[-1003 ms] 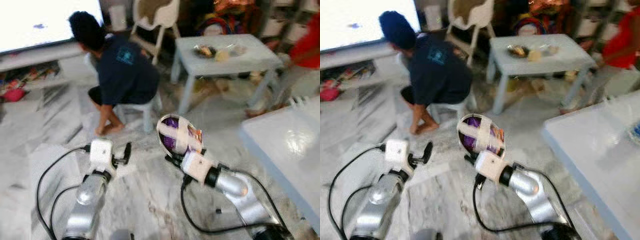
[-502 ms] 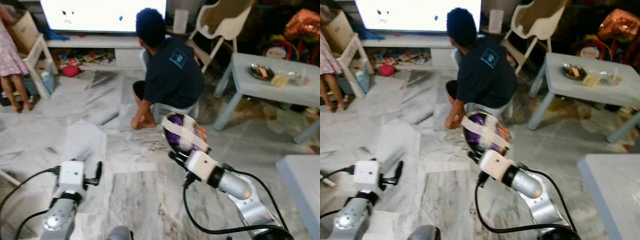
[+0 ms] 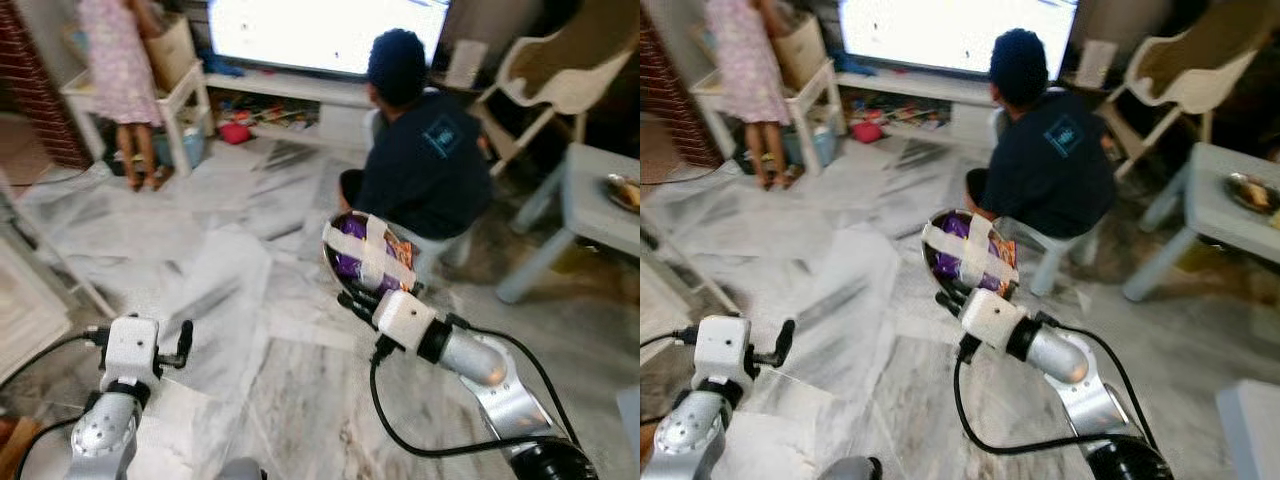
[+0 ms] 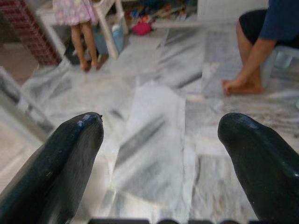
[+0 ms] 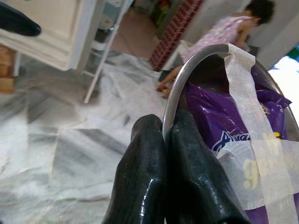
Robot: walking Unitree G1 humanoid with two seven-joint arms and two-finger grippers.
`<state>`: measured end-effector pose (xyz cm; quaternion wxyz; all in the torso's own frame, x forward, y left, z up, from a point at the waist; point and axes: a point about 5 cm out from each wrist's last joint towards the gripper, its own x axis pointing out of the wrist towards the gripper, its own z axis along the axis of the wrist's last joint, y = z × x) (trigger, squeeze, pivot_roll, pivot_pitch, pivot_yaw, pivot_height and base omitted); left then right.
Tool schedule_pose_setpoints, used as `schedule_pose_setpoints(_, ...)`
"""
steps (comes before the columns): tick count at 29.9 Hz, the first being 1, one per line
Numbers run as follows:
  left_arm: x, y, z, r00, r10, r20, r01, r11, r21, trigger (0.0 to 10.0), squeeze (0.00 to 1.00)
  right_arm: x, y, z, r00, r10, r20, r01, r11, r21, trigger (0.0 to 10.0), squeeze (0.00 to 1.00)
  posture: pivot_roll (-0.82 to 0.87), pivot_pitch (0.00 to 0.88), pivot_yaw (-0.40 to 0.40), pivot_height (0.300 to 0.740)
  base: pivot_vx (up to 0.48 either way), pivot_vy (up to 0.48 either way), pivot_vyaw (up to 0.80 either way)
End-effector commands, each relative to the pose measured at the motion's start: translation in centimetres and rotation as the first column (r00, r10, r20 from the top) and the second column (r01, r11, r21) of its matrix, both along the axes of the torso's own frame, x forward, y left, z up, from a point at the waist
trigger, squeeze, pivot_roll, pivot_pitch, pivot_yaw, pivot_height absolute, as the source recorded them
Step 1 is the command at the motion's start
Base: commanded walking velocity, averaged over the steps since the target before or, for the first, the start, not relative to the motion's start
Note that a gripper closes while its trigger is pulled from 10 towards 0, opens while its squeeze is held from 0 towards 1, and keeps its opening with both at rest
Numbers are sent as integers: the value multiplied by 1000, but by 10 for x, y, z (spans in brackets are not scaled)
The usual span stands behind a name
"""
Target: Restocking fridge
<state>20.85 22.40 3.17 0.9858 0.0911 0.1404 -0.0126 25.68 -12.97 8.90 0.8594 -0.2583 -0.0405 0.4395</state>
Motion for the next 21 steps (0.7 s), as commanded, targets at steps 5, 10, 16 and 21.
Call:
schedule_pose_setpoints(5,4,-8,6,999,38,33,-37,999,-28,10000,0,6,8,10,998,27,55,-28,999,19,10000,0,52,0,-64,740,0,0,738)
schedule_pose_setpoints(10,2,-28,2,998,51,29,-48,996,-77,10000,0,6,9,10,998,36,60,-37,999,18,10000,0,57,0,-61,740,0,0,738)
schedule_pose_setpoints(16,16,-36,5,997,64,42,-60,994,-91,10000,0,6,13,8,997,37,68,-39,999,20,10000,0,61,0,-44,740,0,144,738)
schedule_pose_setpoints(21,28,-41,15,995,44,85,-37,995,-91,10000,0,7,17,9,996,38,84,-40,999,25,10000,0,48,0,-25,740,0,0,735)
